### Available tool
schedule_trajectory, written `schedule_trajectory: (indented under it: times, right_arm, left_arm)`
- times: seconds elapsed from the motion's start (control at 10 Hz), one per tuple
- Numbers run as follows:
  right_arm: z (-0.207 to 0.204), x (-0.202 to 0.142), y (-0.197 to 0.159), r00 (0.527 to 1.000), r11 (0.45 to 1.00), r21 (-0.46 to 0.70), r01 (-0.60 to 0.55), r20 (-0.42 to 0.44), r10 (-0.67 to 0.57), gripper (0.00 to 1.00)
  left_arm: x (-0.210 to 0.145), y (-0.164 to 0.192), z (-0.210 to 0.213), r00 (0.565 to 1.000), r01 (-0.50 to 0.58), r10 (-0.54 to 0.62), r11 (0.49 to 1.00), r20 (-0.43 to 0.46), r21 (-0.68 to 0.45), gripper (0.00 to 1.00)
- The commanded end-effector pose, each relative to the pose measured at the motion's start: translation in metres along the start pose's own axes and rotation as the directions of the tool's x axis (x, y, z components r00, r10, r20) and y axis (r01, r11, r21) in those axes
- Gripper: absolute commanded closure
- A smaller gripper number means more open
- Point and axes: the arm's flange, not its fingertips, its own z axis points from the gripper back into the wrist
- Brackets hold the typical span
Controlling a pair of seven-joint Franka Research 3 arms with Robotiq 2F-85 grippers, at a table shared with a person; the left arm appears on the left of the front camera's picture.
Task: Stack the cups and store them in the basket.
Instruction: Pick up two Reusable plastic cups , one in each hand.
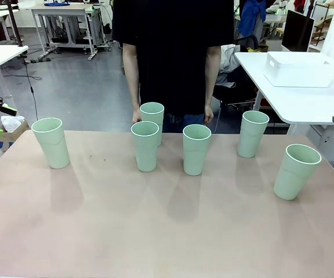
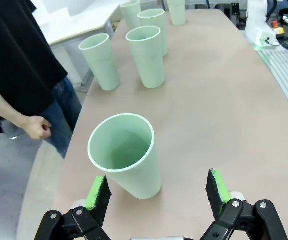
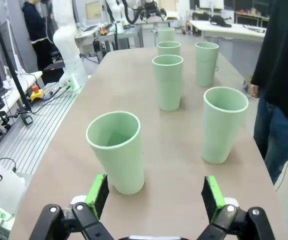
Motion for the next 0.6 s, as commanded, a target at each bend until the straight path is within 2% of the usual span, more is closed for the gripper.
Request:
schedule_trajectory:
  times: [0.0, 0.2, 0.3, 0.4, 0.5]
  right_arm:
    - [0.006, -0.019, -0.013, 0.999, 0.998, 0.051, -0.037, 0.038, 0.036, 0.00]
    - [-0.001, -0.040, -0.016, 0.993, 0.997, 0.034, -0.075, 0.091, 0.072, 0.00]
    - [-0.003, -0.039, -0.012, 0.984, 0.994, -0.008, -0.108, 0.138, 0.108, 0.00]
    - [-0.005, -0.042, -0.013, 0.998, 0.999, 0.035, -0.022, 0.054, 0.020, 0.00]
    - [-0.005, -0.042, -0.013, 0.998, 0.999, 0.035, -0.022, 0.054, 0.020, 0.00]
  left_arm:
    - [-0.017, 0.018, 0.005, 0.998, -0.011, 0.014, 0.999, 0.066, -0.037, 0.00]
    - [-0.033, 0.023, 0.001, 0.997, -0.034, 0.037, 0.999, 0.071, -0.039, 0.00]
    - [-0.037, 0.022, 0.001, 0.994, -0.052, 0.054, 0.998, 0.095, -0.029, 0.00]
    - [-0.034, 0.015, -0.004, 0.998, -0.038, 0.040, 0.998, 0.043, -0.052, 0.00]
    - [-0.034, 0.015, -0.004, 0.998, -0.038, 0.040, 0.998, 0.043, -0.052, 0.00]
